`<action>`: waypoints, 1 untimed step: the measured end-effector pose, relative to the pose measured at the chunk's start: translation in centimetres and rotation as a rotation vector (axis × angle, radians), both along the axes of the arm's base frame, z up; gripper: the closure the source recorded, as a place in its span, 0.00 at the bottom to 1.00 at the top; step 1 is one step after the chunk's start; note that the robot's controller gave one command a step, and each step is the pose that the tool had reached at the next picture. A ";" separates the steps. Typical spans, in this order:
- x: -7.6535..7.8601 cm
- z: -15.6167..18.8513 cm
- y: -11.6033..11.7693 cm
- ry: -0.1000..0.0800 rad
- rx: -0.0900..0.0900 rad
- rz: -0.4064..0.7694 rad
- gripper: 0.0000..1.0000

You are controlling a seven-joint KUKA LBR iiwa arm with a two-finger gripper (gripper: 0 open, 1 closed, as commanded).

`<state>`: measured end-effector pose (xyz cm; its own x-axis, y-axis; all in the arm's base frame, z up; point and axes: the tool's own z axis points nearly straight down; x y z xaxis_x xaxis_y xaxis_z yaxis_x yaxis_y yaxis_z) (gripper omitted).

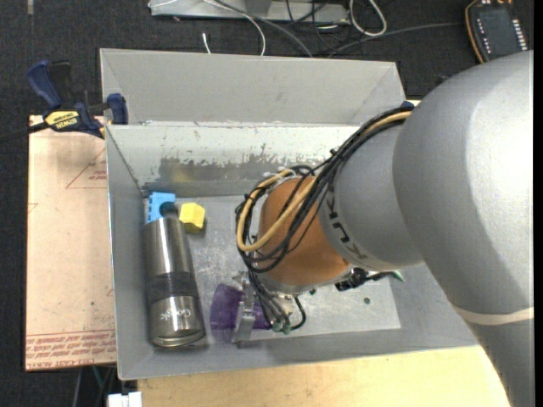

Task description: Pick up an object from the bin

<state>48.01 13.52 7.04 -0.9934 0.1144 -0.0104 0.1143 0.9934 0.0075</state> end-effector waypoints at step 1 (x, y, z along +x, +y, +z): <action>0.0 0.0 0.0 0.000 0.000 0.000 1.00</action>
Offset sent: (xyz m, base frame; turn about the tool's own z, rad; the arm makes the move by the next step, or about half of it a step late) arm -0.0001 -0.0001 0.0139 0.0002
